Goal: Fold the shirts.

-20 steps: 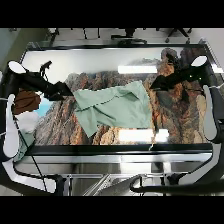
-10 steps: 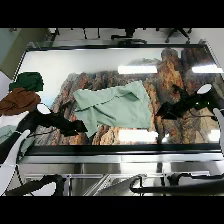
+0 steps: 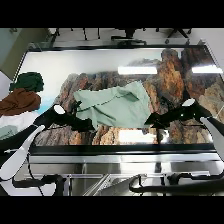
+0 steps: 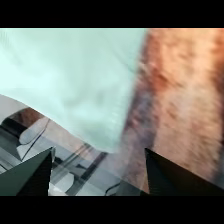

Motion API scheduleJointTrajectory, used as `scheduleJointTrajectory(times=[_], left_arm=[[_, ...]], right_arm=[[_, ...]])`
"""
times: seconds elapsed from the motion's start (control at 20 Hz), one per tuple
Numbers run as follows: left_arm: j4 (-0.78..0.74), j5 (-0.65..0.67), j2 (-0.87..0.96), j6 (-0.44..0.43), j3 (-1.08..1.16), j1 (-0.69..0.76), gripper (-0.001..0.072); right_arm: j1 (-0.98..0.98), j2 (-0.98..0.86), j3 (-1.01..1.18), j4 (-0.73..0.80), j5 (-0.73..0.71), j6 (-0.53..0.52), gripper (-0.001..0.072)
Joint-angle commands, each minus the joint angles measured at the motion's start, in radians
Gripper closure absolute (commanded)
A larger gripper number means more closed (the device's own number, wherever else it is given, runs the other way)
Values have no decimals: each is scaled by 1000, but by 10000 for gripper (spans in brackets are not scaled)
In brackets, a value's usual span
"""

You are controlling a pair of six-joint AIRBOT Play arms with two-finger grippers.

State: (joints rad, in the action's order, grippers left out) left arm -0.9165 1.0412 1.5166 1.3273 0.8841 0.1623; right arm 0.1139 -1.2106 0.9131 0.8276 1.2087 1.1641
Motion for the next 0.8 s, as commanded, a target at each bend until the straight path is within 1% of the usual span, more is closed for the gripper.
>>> scheduleJointTrajectory(times=[0.0,0.05,0.1,0.15,0.2,0.35,0.45,0.5,0.65,0.75], left_arm=[[-2,53,63,-5,99,0,699],[-2,84,71,-11,123,-3,691],[-2,121,68,-11,149,-8,692],[-7,152,56,-11,174,-18,693],[-8,189,33,-11,202,-22,694],[-5,301,-112,-7,317,-72,695],[-5,365,-237,10,435,-118,695],[-5,386,-302,35,511,-143,694],[-8,393,-465,43,759,-215,695],[-9,380,-545,43,937,-271,695]], right_arm=[[-61,-38,-9,-58,-83,-41,393],[-63,-40,-9,-107,-82,-84,624],[-60,-40,-4,-163,-77,-111,650],[-54,-37,11,-204,-53,-132,699],[-43,-26,36,-238,-16,-149,693],[8,61,178,-298,106,-148,694],[59,151,297,-388,161,-147,694],[94,202,369,-446,180,-147,694],[209,332,597,-585,179,-147,694],[285,400,744,-597,148,-147,694]])
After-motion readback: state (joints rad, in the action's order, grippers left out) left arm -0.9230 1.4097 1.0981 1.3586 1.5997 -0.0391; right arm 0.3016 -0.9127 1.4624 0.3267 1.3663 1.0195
